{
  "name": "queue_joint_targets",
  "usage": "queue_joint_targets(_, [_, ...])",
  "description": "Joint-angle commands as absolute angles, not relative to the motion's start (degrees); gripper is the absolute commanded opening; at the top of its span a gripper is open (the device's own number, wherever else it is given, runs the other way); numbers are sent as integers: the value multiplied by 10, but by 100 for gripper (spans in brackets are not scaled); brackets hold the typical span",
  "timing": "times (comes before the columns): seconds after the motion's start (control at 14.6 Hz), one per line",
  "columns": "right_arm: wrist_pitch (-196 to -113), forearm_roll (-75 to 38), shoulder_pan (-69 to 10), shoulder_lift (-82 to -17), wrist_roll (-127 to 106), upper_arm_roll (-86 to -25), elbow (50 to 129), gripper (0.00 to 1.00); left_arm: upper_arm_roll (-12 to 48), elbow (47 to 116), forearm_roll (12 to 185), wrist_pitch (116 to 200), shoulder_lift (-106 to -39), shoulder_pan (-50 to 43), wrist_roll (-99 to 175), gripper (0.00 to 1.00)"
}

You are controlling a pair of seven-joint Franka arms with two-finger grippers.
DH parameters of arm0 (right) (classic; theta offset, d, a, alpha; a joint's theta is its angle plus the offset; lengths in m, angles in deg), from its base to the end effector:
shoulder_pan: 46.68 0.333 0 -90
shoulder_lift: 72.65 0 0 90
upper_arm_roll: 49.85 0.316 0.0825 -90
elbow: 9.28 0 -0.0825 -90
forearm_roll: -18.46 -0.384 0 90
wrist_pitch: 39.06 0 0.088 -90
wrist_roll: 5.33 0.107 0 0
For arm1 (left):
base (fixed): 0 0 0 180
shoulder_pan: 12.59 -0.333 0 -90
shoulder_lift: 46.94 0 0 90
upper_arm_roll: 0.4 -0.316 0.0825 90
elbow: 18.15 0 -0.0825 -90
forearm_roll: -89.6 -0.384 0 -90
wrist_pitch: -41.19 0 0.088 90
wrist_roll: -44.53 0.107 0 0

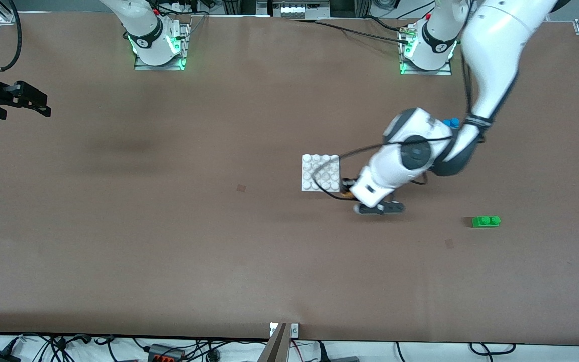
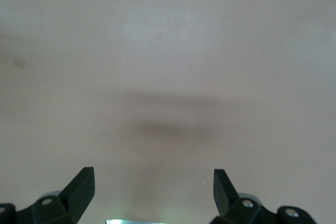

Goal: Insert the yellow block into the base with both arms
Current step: 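Carry the yellow brick with the left gripper over the base plate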

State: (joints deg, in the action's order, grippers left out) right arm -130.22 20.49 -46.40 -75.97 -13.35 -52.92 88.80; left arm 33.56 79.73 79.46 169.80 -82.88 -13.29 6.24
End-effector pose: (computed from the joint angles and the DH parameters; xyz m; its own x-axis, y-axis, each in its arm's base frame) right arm 0.5339 -0.0305 0.5913 0.9935 0.0922 -0.0668 0.0939 -0.9953 0.0231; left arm 0.5875 -0.3264 0.2787 0.9930 0.0619 -0.1009 0.0782 -0.9829 0.1667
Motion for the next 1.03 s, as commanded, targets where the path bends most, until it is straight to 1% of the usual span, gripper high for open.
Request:
queue_joint_targets(0.0, [-1295, 213, -462, -757, -129, -528, 879, 100, 314, 779, 802, 1692, -835, -71, 45, 41])
queue_joint_targets(0.07, [-1295, 213, -463, -757, -128, -528, 879, 100, 313, 782, 802, 1692, -835, -64, 40, 39])
queue_joint_targets(0.14, [-1295, 213, -464, -757, -128, -528, 879, 100, 312, 799, 802, 1710, -825, -61, 39, 38])
queue_joint_targets(0.27, [-1295, 213, -463, -757, -129, -528, 879, 100, 286, 901, 807, 1834, -777, -50, 31, 38])
queue_joint_targets(0.34, [-1295, 213, -462, -757, -128, -528, 879, 100, 274, 926, 808, 1858, -767, -47, 31, 38])
queue_joint_targets(0.96, [-1295, 213, -464, -757, -129, -528, 879, 100, 266, 935, 802, 1842, -767, 4, -34, 38])
